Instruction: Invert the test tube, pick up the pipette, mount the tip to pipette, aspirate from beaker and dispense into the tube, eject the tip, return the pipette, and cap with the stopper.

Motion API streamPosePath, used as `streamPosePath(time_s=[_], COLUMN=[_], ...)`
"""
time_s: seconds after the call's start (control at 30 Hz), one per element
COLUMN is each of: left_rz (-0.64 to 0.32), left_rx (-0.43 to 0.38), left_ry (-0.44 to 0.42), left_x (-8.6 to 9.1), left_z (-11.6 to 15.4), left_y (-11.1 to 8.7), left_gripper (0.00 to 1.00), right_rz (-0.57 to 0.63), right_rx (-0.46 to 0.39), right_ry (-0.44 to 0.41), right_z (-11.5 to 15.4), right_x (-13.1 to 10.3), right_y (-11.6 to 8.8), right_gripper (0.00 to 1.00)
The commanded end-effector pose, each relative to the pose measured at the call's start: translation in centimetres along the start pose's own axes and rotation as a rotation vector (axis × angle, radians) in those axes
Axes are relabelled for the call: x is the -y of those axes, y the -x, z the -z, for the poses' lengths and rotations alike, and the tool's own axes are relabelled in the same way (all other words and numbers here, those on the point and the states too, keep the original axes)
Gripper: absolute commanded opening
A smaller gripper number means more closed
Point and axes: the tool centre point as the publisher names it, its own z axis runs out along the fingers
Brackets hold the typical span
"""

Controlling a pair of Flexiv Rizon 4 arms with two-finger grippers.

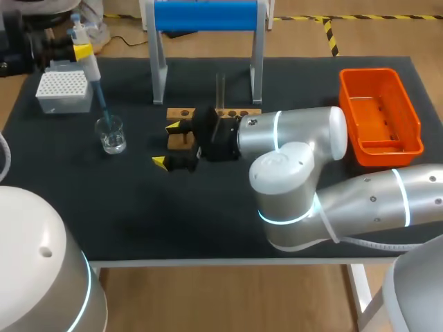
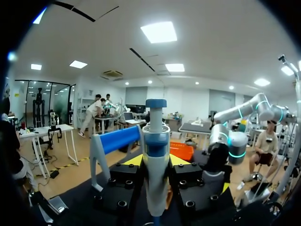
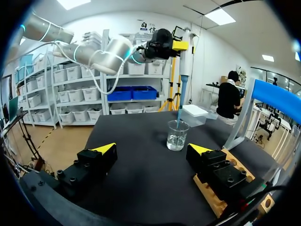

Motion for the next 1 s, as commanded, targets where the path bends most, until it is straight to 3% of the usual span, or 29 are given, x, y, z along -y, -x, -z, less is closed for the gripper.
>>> streamPosePath(time_s=[0.03, 1.0], left_rz=[-0.001, -0.003], left_rx=[-0.003, 0.018], left_ry=[-0.009, 0.015], left_x=[-0.7, -3.5], left_z=[0.0, -0.1], left_y=[0.5, 1.1], left_gripper=[0.0, 0.0], right_rz=[0.0, 0.0], right_rx=[-0.001, -0.001], right_ry=[0.004, 0.004], right_z=[0.1, 0.1], right_x=[0.1, 0.1], right_y=[0.0, 0.0], right_gripper=[1.0, 1.0])
